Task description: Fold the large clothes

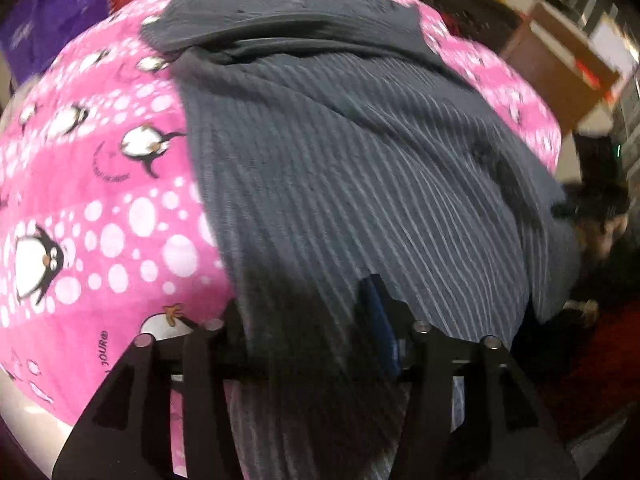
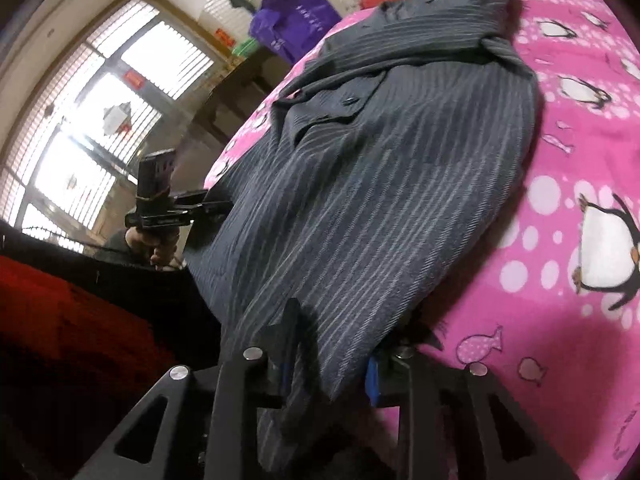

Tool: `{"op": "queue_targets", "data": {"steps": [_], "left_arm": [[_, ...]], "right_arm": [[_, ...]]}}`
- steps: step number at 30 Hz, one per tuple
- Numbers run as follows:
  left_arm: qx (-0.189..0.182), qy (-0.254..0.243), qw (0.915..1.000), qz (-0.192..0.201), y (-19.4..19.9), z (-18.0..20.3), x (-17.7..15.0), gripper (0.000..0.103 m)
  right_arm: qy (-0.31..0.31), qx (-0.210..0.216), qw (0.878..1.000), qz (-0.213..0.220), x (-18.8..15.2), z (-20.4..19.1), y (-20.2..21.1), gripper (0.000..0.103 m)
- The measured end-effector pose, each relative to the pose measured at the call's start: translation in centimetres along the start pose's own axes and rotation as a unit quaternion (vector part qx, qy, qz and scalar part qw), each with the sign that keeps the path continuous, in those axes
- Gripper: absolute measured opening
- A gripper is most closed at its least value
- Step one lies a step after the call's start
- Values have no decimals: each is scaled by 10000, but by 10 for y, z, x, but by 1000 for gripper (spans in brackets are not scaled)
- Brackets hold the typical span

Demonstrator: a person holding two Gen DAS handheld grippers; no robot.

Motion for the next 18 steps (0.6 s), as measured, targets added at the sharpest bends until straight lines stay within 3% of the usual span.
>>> {"op": "queue_targets", "data": {"steps": [1, 2, 4, 8, 10, 13, 15, 18], "left_arm": [[-7, 71, 10000, 35, 3, 0, 2, 19], [-125, 178, 9997, 97, 5, -3, 5, 4], [-610, 420, 9957, 552, 24, -13, 11, 5], [-1046, 874, 9785, 1546, 63, -29, 36, 5], [-1264, 1419, 9600, 2058, 78, -51, 54, 4], [-1411, 2159, 9338, 2479, 87, -83, 80, 4], [-1513, 2491, 9199, 2625, 90, -101, 94, 4], [-1556, 2821, 9070, 2710, 91, -120, 123, 4]], "right_arm": [[54, -20, 10000, 40, 4, -3, -1, 22], [170, 10, 9997, 188, 7, -8, 4, 15], [380, 61, 9973, 632, 19, -19, 22, 11], [527, -248, 9852, 1610, 54, -24, 70, 9], [425, -526, 9759, 2073, 74, -16, 91, 9], [-50, -856, 9598, 2671, 109, 12, 117, 9], [-391, -835, 9511, 2947, 127, 31, 130, 9], [-905, -724, 9345, 3366, 157, 56, 149, 9]]}}
Point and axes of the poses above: each gripper's, at about its wrist camera, not at the fingertips, and y roughly against the way its jaws point, z to its right, x to its top, the point moved 1 cm from there along -y, roughly the way its jaws point, and after that the axes turned 15 degrees about -z, right-handed, at the moved point
